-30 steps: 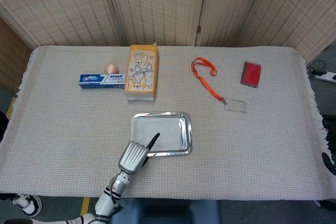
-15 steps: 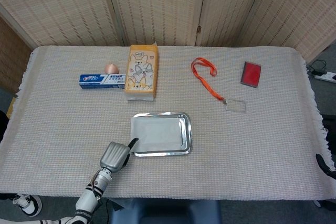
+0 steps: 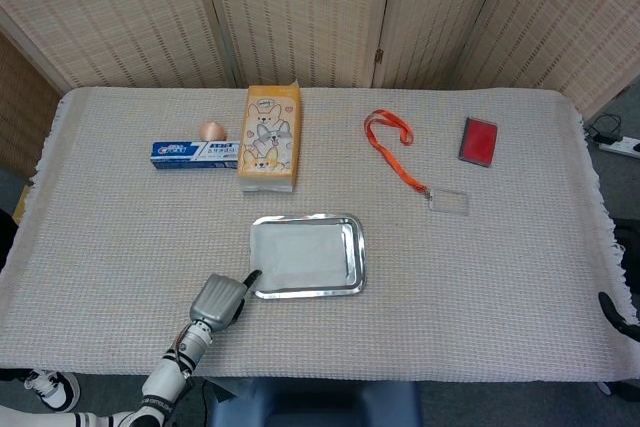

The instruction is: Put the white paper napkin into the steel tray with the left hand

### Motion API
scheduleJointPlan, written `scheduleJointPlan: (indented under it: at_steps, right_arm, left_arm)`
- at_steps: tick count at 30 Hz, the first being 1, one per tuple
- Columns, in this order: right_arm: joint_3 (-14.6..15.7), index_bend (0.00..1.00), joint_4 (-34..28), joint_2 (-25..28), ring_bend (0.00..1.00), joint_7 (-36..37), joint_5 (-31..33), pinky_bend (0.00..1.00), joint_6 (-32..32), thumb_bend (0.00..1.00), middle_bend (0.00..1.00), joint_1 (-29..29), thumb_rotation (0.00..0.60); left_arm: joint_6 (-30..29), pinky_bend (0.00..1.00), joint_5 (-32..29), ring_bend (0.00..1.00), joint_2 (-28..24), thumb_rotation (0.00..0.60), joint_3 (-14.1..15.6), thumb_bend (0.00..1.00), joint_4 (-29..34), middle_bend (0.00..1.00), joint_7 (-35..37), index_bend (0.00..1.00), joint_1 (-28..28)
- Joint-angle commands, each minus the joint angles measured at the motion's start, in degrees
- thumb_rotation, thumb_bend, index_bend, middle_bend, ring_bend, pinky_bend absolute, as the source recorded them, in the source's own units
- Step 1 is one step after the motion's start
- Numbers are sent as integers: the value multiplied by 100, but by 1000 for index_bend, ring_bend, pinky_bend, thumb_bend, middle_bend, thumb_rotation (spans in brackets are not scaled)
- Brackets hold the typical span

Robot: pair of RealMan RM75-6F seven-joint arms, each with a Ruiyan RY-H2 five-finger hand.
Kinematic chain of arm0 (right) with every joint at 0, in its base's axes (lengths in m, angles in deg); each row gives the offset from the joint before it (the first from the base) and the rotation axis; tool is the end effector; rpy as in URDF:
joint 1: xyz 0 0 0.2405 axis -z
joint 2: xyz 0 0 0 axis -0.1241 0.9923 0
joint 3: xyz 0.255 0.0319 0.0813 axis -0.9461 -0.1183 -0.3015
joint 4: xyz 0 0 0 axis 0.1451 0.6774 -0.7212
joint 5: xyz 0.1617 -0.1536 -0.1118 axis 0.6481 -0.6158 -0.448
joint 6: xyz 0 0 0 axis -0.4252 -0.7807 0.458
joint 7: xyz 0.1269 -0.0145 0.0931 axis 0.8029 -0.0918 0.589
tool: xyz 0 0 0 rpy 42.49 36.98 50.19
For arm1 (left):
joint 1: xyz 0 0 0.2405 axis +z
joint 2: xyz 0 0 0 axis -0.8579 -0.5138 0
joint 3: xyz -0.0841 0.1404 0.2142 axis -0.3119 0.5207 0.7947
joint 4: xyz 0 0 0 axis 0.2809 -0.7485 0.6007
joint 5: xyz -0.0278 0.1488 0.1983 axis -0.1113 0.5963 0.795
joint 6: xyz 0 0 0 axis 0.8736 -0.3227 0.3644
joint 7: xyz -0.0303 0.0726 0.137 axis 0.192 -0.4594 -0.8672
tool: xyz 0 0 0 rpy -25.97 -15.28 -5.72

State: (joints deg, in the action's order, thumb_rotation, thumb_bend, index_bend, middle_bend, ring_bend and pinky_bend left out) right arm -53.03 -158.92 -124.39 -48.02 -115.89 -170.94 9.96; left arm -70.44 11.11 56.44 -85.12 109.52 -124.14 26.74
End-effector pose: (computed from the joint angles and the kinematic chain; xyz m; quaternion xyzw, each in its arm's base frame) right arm -0.3363 -0.1541 0.2276 0.5154 -0.3970 0.5363 0.5377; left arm -0.1666 0.2638 -0.1062 -0.7985 -0.3594 -0.2387 0.4198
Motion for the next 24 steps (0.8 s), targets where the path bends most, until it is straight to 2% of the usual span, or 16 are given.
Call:
scheduleJointPlan:
  at_steps: [1,14,24]
  right_arm:
    - [-4,0,11,8,0,30,3,0,-23,404,0,10,600]
    - [-2,0,21,29,0,99,-15,0,-81,405,0,33,600]
    - [-13,0,22,28,0,94,1,0,-104,404,0,44,600]
  left_arm:
    - [-1,1000,-18,1000,56,600,42,723,-51,1000,27,172,-38]
    - [-64,1000,100,1000,318,600,134,723,-254,1000,278,156,-174]
    - [104,1000,-225,1000,419,600,132,723,-484,1000,328,124,-320]
